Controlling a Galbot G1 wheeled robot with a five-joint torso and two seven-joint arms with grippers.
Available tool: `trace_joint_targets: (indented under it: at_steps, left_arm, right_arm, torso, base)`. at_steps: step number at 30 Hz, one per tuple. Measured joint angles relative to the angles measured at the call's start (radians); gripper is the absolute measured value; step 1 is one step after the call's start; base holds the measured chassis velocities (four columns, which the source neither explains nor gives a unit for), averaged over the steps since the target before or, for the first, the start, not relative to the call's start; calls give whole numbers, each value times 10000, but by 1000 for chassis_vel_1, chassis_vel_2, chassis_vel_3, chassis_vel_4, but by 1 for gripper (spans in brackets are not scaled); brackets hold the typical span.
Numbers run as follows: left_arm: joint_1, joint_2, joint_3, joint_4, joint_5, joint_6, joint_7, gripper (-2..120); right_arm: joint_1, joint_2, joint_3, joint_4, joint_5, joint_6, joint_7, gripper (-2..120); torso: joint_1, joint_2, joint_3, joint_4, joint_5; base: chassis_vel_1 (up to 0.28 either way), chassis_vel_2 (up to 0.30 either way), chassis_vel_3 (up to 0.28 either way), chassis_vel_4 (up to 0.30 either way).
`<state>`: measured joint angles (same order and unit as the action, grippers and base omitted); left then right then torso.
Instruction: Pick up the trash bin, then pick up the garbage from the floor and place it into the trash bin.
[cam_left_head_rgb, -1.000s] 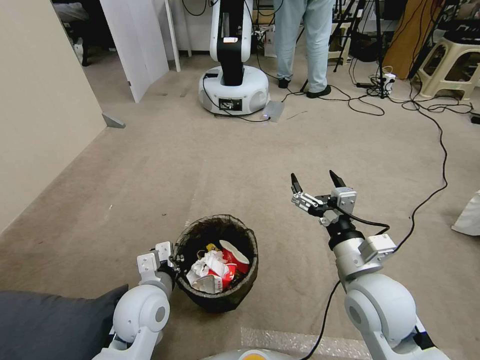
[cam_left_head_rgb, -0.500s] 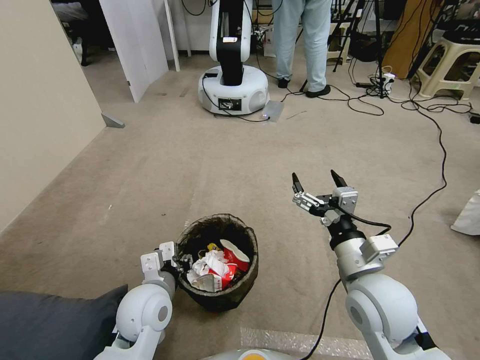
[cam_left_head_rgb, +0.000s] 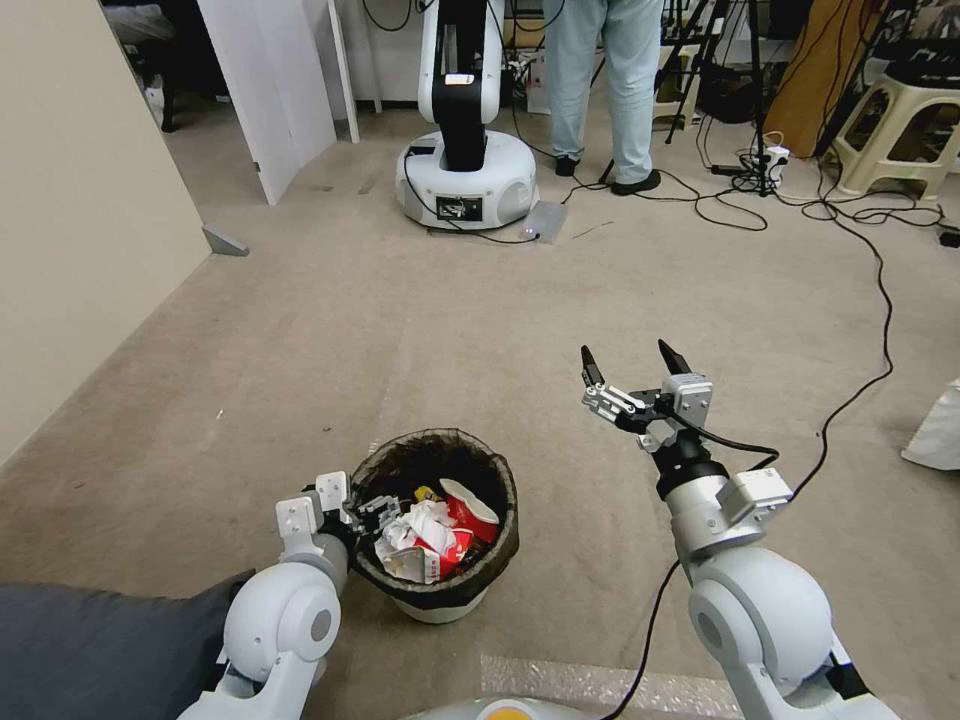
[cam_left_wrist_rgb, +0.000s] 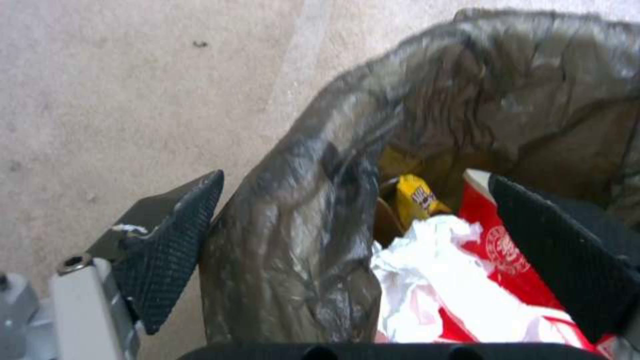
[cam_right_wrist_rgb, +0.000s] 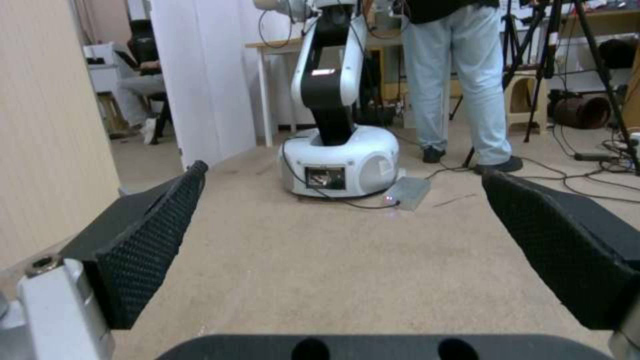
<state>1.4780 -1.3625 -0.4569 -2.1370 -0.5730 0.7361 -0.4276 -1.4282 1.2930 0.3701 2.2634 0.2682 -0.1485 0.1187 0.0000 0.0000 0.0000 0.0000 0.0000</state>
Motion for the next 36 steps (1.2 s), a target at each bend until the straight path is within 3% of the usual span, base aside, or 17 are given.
trace_joint_targets:
  at_steps: [11,19,21,22,23,25,26,27,30,31,33,34,36]
  left_arm:
    - [118,59,-280,-466,72,0,115,100]
    - [396,114,-1025,-1003,999,-241,833,100]
    - [562,68,-1264,-1018,2072,-1230,1320,100]
    - [726,-9,-1463,-992,2949,-2260,1785,100]
    - [726,-9,-1463,-992,2949,-2260,1785,100]
    - [991,-114,-1633,-976,3645,-3544,2073,100]
    - [1251,-166,-1707,-990,3846,-4220,2117,100]
    - [1251,-166,-1707,-990,3846,-4220,2117,100]
    - [2344,-212,-1888,-1026,4509,-5907,2100,100]
    - [2344,-212,-1888,-1026,4509,-5907,2100,100]
    - [3174,-239,-1894,-1025,4891,-6906,1904,100]
    - [3174,-239,-1894,-1025,4891,-6906,1904,100]
    - [3803,-251,-1766,-962,5120,-7720,1719,100]
  right_arm:
    - [16,-7,-51,-4,13,-13,0,100]
    - [-386,67,217,5,-46,153,35,100]
    - [-696,75,494,-38,-403,453,27,100]
    - [-875,87,668,-102,-650,644,21,100]
    - [-875,87,668,-102,-650,644,21,100]
    - [-1175,125,922,-139,-866,937,21,100]
    - [-1420,164,1062,-140,-949,1123,27,100]
    - [-1420,164,1062,-140,-949,1123,27,100]
    - [-2394,350,1368,-164,-1294,1996,29,100]
    - [-2394,350,1368,-164,-1294,1996,29,100]
    - [-3014,560,1512,-247,-1544,2596,-60,100]
    - [-3014,560,1512,-247,-1544,2596,-60,100]
    - [-3385,778,1594,-330,-1738,2954,-138,100]
  torso:
    - [0,0,0,0,0]
    - [0,0,0,0,1]
    - [0,0,0,0,1]
    - [0,0,0,-1,3]
    - [0,0,0,-1,3]
    - [-1,0,-1,0,0]
    - [0,1,0,-1,1]
    - [0,1,0,-1,1]
    - [0,0,-1,-1,-1]
    - [0,0,-1,-1,-1]
    - [-1,1,-1,-1,0]
    - [-1,1,-1,-1,0]
    - [-1,1,-1,2,3]
  base:
    - [0,0,0,0]
    - [0,0,0,0]
    - [0,0,0,0]
    - [0,0,0,0]
    - [0,0,0,0]
    - [0,0,0,0]
    - [0,0,0,0]
    - [0,0,0,0]
    - [0,0,0,0]
    - [0,0,0,0]
    - [0,0,0,0]
    - [0,0,0,0]
    - [0,0,0,0]
